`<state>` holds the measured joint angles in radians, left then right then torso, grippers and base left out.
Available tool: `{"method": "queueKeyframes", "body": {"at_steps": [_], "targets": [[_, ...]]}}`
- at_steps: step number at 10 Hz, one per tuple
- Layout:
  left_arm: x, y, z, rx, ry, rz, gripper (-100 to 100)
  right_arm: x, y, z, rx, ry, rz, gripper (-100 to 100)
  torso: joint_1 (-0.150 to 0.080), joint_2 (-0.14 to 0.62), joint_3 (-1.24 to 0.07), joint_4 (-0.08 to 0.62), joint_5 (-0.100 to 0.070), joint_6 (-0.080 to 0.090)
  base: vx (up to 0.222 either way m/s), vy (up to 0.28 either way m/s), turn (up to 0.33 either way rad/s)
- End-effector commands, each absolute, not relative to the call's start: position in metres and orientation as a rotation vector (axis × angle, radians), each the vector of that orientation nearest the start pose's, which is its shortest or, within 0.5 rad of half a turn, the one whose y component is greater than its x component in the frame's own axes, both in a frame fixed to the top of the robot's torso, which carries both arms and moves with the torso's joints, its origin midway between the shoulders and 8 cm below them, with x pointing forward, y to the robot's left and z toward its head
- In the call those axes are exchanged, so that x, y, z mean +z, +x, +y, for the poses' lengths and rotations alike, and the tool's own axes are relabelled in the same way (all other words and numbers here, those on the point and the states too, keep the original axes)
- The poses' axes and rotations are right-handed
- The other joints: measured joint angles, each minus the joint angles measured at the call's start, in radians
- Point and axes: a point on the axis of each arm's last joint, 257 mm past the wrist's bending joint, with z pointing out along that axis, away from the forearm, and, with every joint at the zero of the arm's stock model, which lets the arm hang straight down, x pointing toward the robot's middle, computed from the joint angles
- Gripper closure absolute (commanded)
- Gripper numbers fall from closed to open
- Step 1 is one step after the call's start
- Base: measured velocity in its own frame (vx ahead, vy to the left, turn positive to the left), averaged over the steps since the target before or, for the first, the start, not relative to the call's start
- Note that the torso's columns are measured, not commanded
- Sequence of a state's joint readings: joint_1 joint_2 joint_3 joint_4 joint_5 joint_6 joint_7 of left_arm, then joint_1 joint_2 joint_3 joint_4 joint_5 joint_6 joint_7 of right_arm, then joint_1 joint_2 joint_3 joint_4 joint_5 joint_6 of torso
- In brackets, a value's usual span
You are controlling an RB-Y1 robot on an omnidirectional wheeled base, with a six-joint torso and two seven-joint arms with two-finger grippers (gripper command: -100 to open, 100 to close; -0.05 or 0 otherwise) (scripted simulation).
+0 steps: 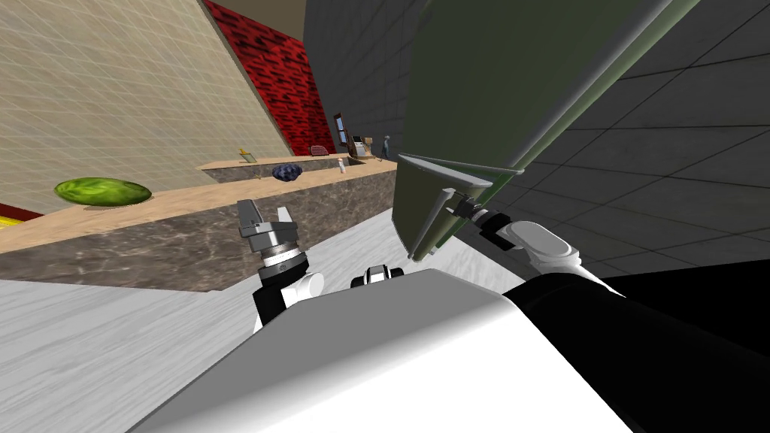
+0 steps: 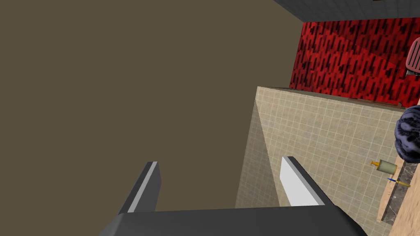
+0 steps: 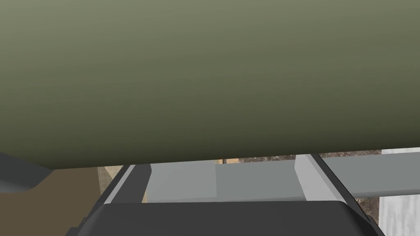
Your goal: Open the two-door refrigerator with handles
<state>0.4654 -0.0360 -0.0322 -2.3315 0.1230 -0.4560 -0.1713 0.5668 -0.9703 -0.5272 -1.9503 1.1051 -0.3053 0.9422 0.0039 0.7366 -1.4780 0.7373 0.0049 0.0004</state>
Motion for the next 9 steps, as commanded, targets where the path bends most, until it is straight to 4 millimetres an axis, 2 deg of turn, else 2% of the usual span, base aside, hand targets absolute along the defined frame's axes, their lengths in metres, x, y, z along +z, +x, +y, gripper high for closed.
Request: {"method": "queueKeyframes", "body": {"at_steps": [1, 9], "targets": [[0.049, 0.342, 0.282, -1.276, -0.672, 0.529, 0, -0.048, 0.410, -0.489, -1.100, -1.399, 1.171, -100, 0.000, 0.000, 0.000, 0.000, 0.000, 0.000, 0.032, 0.046, -0.070], [0.049, 0.342, 0.282, -1.276, -0.672, 0.529, 0, -0.037, 0.409, -0.491, -1.004, -1.556, 1.204, -100, -0.001, 0.000, 0.000, 0.001, -0.003, -0.003, 0.035, 0.045, -0.078]]}}
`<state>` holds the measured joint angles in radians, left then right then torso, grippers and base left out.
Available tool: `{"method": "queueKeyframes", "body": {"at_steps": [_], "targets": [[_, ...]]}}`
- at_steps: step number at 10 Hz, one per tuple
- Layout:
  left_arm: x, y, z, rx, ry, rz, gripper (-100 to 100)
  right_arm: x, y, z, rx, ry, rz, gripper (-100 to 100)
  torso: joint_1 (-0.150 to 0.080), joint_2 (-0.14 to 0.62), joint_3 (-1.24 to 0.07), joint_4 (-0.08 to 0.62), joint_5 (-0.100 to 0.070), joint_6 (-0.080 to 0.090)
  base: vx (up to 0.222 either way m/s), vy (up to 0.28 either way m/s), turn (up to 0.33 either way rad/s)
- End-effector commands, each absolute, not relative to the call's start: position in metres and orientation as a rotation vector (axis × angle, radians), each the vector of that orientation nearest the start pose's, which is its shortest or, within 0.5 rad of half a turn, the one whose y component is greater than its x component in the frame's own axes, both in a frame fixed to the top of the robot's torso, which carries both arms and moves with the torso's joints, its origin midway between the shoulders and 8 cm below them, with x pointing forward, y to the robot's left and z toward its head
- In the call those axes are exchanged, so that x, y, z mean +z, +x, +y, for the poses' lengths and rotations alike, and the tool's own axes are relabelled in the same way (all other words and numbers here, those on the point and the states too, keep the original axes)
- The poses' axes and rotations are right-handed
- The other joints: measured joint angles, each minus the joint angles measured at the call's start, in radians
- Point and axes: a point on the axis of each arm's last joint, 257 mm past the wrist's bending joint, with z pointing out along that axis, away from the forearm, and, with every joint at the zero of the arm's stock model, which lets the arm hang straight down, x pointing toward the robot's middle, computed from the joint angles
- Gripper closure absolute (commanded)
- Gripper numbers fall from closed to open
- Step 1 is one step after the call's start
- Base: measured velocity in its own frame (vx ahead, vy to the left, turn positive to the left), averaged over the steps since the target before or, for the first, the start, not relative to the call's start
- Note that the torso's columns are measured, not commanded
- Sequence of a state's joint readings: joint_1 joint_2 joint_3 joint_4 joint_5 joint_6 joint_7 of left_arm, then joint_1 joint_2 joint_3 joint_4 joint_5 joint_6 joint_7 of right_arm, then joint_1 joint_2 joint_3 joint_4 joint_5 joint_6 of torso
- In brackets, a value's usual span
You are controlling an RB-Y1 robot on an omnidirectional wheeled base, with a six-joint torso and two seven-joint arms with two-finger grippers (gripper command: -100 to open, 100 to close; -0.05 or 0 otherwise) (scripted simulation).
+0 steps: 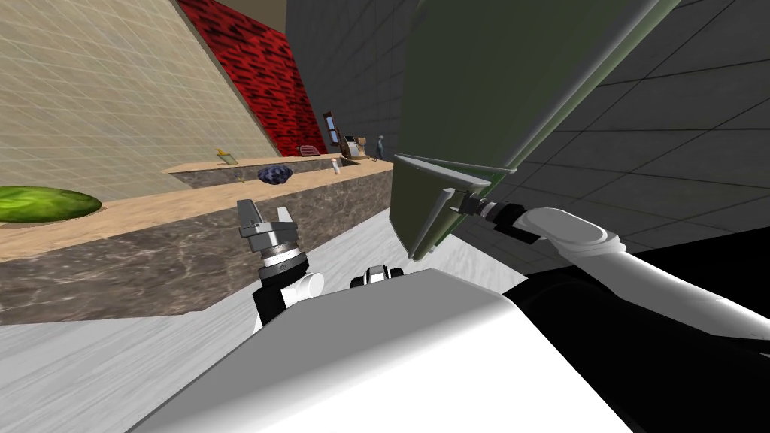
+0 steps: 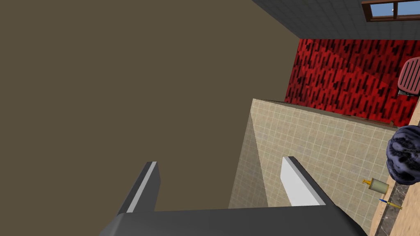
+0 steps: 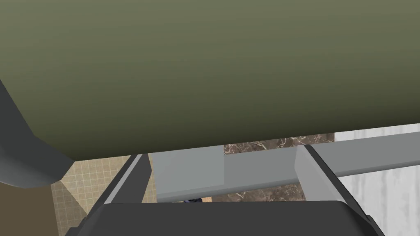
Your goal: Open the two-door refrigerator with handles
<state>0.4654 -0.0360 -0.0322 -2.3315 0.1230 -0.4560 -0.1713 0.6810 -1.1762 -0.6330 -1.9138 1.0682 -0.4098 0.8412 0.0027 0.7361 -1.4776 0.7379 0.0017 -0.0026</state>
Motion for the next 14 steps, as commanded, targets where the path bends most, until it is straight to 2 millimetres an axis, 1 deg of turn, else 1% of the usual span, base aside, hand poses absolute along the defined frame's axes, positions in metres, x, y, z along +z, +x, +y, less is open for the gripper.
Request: {"method": "queueKeyframes", "body": {"at_steps": [1, 8, 14], "targets": [[0.049, 0.342, 0.282, -1.276, -0.672, 0.529, 0, -0.036, 0.409, -0.491, -0.989, -1.574, 1.211, -100, 0.000, 0.000, 0.000, 0.000, 0.000, 0.000, 0.035, 0.047, -0.073], [0.049, 0.342, 0.282, -1.276, -0.672, 0.529, 0, -0.029, 0.413, -0.487, -0.884, -1.679, 1.261, -100, -0.003, 0.002, 0.002, 0.000, -0.002, 0.003, 0.032, 0.047, -0.072], [0.049, 0.342, 0.282, -1.276, -0.672, 0.529, 0, -0.027, 0.418, -0.476, -0.796, -1.759, 1.294, -100, -0.002, 0.002, 0.002, 0.000, -0.002, 0.003, 0.027, 0.042, -0.064]]}}
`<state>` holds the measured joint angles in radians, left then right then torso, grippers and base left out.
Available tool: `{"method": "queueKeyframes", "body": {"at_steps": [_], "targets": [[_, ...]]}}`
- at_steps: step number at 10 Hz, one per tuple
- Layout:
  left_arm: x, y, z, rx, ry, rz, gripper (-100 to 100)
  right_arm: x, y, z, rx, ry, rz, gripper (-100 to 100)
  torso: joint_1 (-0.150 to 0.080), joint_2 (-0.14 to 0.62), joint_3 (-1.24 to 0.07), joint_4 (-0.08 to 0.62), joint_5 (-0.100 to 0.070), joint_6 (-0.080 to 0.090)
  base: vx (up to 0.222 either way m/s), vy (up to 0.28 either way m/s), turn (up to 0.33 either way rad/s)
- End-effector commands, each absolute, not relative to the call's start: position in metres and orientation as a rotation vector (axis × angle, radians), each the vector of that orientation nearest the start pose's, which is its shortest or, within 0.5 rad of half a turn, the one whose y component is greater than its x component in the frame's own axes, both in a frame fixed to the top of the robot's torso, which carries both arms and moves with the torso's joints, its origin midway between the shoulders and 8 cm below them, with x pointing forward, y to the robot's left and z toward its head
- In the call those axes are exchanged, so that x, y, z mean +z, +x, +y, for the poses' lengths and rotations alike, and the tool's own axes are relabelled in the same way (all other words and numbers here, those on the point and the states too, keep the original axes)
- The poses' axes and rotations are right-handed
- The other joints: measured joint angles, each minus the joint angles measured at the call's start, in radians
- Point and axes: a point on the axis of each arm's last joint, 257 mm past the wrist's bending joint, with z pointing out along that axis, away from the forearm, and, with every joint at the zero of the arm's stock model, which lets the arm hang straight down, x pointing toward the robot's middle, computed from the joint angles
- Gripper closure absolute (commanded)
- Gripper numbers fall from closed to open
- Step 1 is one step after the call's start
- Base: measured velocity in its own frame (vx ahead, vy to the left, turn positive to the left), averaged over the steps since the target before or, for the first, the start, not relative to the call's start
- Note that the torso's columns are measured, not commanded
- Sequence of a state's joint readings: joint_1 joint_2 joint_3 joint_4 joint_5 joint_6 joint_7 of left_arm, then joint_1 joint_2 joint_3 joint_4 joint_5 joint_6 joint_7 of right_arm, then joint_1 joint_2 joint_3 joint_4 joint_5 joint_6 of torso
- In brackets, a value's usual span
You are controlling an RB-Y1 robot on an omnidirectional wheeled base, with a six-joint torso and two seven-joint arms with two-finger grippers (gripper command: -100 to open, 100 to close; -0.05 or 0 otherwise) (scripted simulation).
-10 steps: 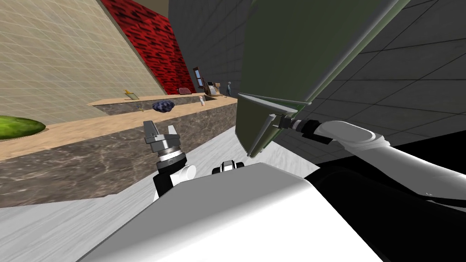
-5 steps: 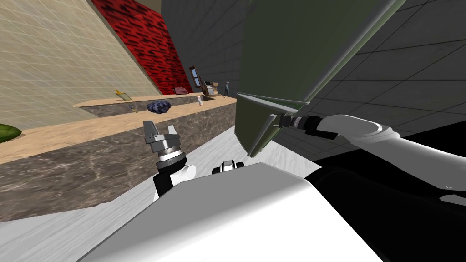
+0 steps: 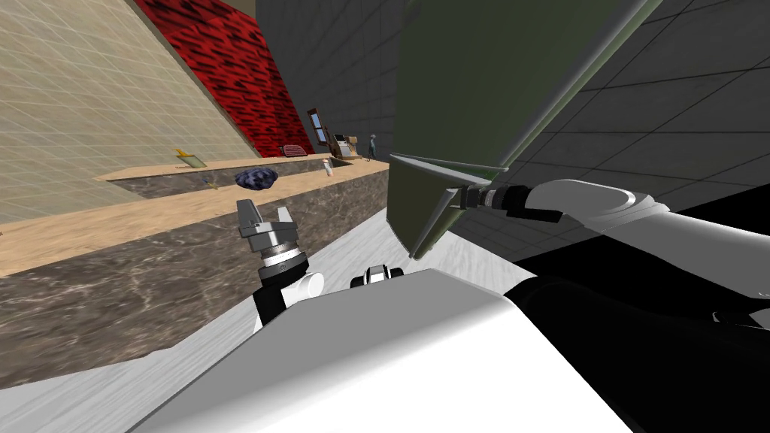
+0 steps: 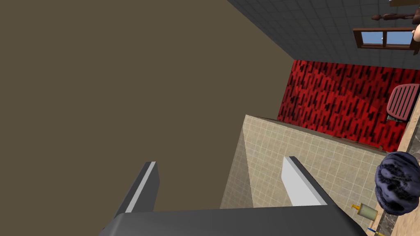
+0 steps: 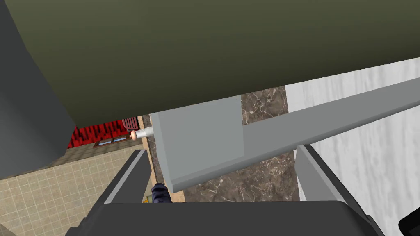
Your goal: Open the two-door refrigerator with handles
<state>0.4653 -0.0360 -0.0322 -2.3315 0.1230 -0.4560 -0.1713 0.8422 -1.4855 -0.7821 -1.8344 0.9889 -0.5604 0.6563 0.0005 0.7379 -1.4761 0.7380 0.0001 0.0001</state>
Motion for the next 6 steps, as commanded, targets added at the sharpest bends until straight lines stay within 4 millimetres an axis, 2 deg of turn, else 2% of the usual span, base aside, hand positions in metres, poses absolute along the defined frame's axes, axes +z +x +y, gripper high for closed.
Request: {"method": "queueKeyframes", "body": {"at_steps": [1, 2, 3, 4, 6], "targets": [[0.049, 0.342, 0.282, -1.276, -0.672, 0.529, 0, -0.026, 0.418, -0.477, -0.807, -1.751, 1.290, -100, 0.000, 0.000, 0.000, 0.000, 0.000, 0.000, 0.010, 0.021, -0.004], [0.049, 0.342, 0.282, -1.276, -0.672, 0.529, 0, -0.026, 0.417, -0.477, -0.803, -1.752, 1.292, -100, -0.002, 0.001, 0.001, 0.000, -0.001, 0.000, 0.003, 0.005, 0.002], [0.049, 0.342, 0.282, -1.276, -0.672, 0.529, 0, -0.026, 0.417, -0.477, -0.804, -1.752, 1.291, 100, -0.002, 0.001, 0.001, 0.000, -0.001, 0.000, 0.007, -0.001, 0.011], [0.049, 0.342, 0.282, -1.276, -0.672, 0.529, 0, -0.023, 0.420, -0.486, -0.822, -1.736, 1.310, 100, -0.003, 0.001, 0.001, -0.001, -0.003, 0.001, 0.031, 0.126, -0.048], [0.049, 0.342, 0.282, -1.276, -0.673, 0.529, 0, -0.023, 0.421, -0.505, -0.845, -1.713, 1.356, 100, 0.011, -0.004, -0.001, -0.004, 0.000, -0.001, 0.061, 0.349, -0.089]]}}
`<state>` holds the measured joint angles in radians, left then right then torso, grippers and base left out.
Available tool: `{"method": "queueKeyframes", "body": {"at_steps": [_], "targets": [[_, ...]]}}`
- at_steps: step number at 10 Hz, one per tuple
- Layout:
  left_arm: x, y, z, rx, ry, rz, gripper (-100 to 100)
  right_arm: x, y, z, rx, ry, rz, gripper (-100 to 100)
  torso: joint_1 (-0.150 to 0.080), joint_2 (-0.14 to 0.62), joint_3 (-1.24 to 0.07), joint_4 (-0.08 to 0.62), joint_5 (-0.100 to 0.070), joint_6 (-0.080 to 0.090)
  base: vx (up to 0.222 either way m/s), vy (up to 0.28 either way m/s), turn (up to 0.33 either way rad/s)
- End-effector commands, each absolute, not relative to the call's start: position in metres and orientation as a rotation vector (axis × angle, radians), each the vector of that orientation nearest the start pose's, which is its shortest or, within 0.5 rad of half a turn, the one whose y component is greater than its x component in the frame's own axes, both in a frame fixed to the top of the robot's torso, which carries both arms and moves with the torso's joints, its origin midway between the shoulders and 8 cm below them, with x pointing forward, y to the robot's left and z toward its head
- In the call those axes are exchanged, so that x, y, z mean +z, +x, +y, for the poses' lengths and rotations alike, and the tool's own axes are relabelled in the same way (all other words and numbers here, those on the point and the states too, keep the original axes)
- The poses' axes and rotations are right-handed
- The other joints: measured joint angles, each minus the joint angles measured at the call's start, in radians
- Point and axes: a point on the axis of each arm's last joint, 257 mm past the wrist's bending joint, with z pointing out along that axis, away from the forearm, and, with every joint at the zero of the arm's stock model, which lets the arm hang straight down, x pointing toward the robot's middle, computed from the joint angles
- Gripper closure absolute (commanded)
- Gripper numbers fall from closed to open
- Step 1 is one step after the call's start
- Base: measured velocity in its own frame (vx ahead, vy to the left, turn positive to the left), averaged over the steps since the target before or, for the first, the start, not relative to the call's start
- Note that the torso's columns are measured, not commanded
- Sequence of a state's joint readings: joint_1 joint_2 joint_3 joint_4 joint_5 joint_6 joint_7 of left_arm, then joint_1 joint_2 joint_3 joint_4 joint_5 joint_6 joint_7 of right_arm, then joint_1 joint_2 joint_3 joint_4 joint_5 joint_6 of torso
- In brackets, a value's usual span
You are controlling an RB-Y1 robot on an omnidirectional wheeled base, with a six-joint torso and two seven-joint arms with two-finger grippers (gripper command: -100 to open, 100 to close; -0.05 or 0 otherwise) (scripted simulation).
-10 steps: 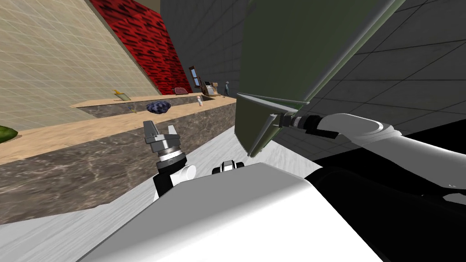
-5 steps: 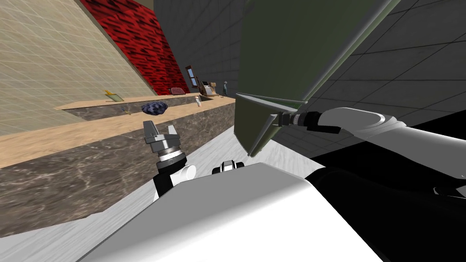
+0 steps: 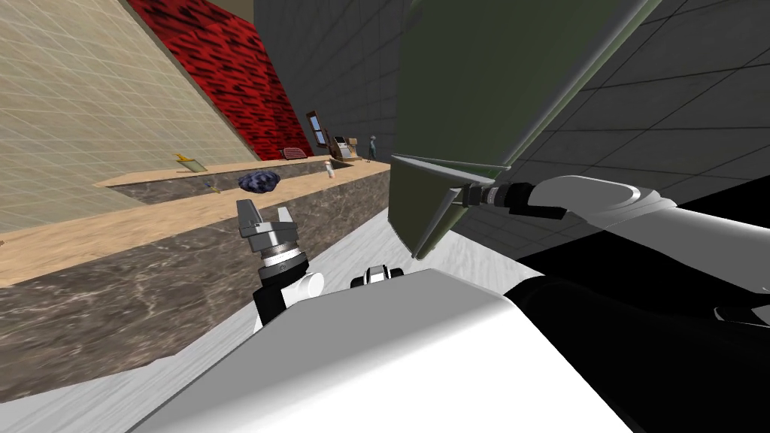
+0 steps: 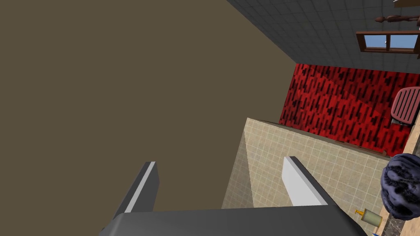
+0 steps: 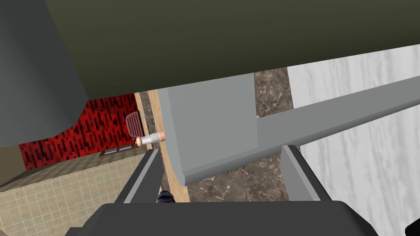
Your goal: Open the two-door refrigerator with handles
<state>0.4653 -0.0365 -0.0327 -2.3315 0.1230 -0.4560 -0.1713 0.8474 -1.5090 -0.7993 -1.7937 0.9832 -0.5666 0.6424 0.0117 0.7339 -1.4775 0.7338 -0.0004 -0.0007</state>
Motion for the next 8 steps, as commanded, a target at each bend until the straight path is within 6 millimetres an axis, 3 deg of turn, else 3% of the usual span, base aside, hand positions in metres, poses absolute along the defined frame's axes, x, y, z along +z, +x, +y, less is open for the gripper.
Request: {"method": "queueKeyframes", "body": {"at_steps": [1, 3, 8], "targets": [[0.049, 0.342, 0.282, -1.276, -0.673, 0.529, 0, -0.023, 0.421, -0.505, -0.845, -1.713, 1.356, 100, -0.003, -0.002, -0.002, 0.000, 0.001, -0.001, 0.025, 0.280, -0.047], [0.049, 0.342, 0.282, -1.276, -0.673, 0.529, 0, -0.023, 0.422, -0.524, -0.869, -1.690, 1.401, 100, -0.014, 0.001, -0.001, 0.002, -0.001, -0.004, -0.013, 0.317, -0.033], [0.049, 0.342, 0.282, -1.276, -0.673, 0.529, 0, -0.021, 0.421, -0.563, -0.918, -1.640, 1.488, 100, -0.008, -0.004, -0.004, 0.000, 0.000, -0.006, 0.059, 0.329, -0.061]]}}
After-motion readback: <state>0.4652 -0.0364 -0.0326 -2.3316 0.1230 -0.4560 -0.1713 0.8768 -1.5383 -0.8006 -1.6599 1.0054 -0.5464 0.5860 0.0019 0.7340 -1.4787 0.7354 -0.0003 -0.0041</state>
